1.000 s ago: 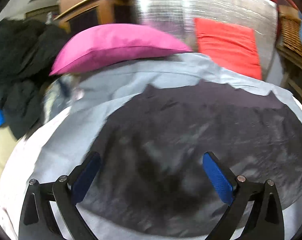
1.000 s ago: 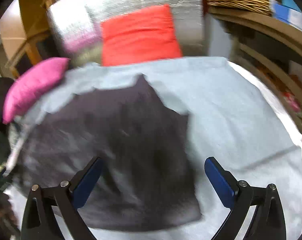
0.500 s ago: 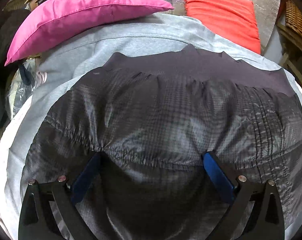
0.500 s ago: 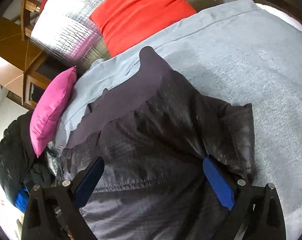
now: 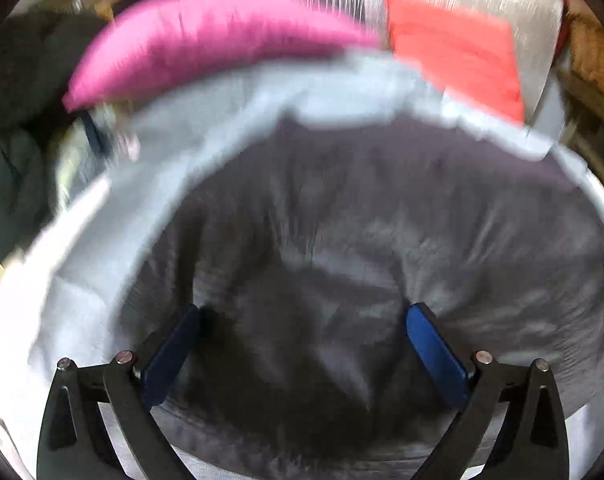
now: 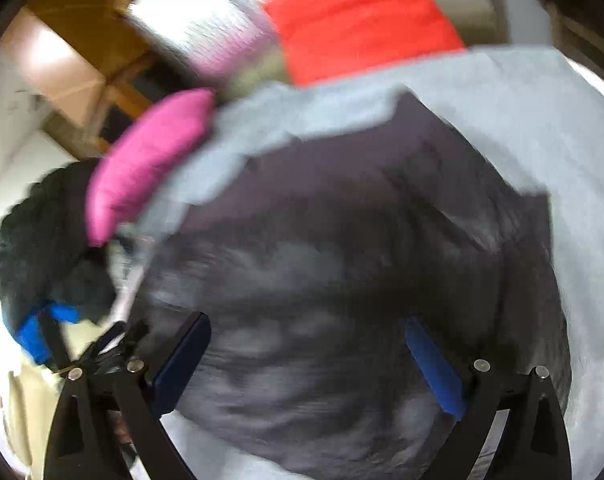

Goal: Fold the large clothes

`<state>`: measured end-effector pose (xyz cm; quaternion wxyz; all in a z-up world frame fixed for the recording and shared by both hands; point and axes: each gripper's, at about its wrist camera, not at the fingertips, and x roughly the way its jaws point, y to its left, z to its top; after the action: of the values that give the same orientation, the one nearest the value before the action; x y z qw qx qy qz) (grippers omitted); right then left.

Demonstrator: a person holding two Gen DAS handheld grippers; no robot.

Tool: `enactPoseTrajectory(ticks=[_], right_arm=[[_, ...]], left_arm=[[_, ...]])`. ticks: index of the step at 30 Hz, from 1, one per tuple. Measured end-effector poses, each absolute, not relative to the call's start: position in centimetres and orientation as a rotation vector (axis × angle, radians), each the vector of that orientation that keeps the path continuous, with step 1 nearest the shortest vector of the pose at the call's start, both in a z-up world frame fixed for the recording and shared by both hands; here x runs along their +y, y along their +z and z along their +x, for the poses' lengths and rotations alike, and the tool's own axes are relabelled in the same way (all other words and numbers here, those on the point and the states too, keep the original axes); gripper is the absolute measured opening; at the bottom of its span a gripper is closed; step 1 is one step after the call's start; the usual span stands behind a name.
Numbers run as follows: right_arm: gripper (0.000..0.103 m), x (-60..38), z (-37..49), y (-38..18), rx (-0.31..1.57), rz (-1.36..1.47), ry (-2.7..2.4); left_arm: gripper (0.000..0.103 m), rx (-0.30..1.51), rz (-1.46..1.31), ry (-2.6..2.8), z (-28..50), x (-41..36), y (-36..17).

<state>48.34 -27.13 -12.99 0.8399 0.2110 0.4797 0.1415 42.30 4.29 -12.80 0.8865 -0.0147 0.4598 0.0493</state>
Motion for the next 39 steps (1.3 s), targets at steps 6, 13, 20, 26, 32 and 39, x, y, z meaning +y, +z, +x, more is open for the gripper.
enactPoseTrajectory(ticks=[6, 13, 20, 26, 32, 39], right_arm=[[0.099, -28.0, 47.1, -11.5, 0.960, 0.474, 0.285], [0.099, -32.9, 39.7, -10.6, 0.892, 0.596, 0.250], [0.099, -38.8, 34.9, -15.2, 0.909, 0.884, 0.172], [0.099, -36.8, 36.9, -15.5, 0.930, 0.856, 0.206], [0.099, -35.1, 36.9, -15.4, 0.942, 0.780, 0.205], [0.099, -36.0, 35.7, -15.6, 0.949, 0.751, 0.181]], left_arm=[[0.103, 0.850, -0.110, 0.079, 39.6, 6.1, -9.1], [0.103, 0.832, -0.345, 0.156, 34.3, 15.0, -9.3], [0.103, 0.868, -0.522, 0.192, 31.5, 17.3, -11.7], [0.103, 0.843, -0.367, 0.201, 31.7, 13.7, -10.1], [0.103, 0.824, -0.255, 0.207, 31.8, 12.4, -8.7], [0.103, 0.824, -0.228, 0.200, 31.5, 12.3, -8.4]])
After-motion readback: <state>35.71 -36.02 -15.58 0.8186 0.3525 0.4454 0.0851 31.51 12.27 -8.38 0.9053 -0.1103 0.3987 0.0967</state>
